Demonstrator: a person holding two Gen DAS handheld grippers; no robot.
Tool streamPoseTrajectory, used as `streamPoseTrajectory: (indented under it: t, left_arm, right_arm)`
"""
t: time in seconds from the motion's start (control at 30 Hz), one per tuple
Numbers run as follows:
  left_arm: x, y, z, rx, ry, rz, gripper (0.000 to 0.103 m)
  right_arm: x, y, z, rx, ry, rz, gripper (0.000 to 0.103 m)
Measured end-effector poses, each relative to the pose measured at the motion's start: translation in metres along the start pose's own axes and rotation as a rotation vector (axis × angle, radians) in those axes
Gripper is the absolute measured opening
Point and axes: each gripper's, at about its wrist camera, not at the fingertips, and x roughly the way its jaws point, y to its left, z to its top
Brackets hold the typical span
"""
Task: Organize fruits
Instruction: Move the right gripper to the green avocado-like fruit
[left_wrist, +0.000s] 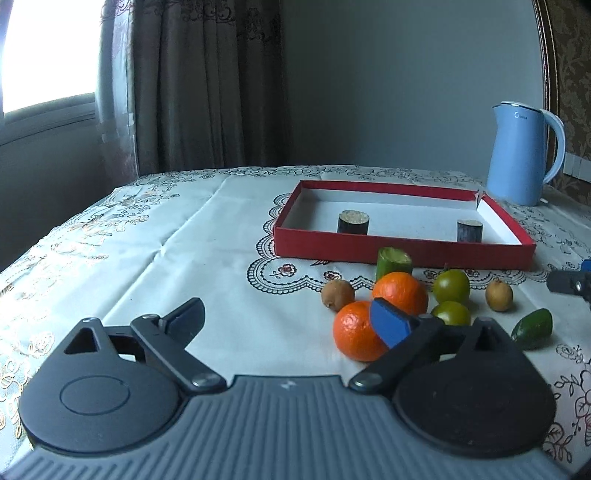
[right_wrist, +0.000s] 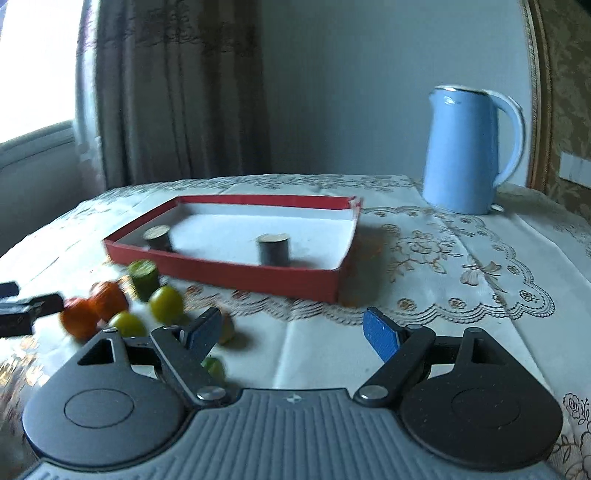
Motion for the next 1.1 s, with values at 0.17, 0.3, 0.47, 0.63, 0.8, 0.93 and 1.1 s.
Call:
streamPoseTrajectory:
  t: [0.17, 0.3, 0.47, 0.63, 0.8, 0.93, 1.1]
  left_arm:
    - [-0.004, 0.005, -0.001, -0.014, 0.003, -0.024, 0.096]
    - [-0.006, 0.006, -0.004, -0.015, 0.007, -0.035, 0.097]
    - [-0.001, 0.008, -0.008, -0.02, 0.038, -0.036, 0.097]
    - [0.001, 0.012, -0.008, -0.04, 0.048, -0.04, 0.1]
    - [0.001, 0.012, -0.009, -0.043, 0.048, -0.031, 0.1]
    - [0.003, 0.014, -0.008, -0.052, 0.056, -0.034, 0.102]
    - [0.002, 0.014, -0.009, -0.056, 0.052, -0.029, 0.102]
  right_arm:
    - [-0.016, 0.017, -0.007, -0.051, -0.006, 0.057, 0.084]
    - [-0.017, 0.037, -0.011, -0.122, 0.001, 0.083, 0.084]
    - [-0.013, 0.051, -0.016, -0.17, 0.009, 0.073, 0.083]
    - [-0.001, 0.051, -0.016, -0.157, 0.052, 0.075, 0.072]
    - [0.01, 0.053, -0.017, -0.143, 0.098, 0.052, 0.062]
    - [0.015, 0.055, -0.017, -0.14, 0.108, 0.04, 0.062]
    - [0.019, 0.056, -0.018, -0.133, 0.123, 0.035, 0.06]
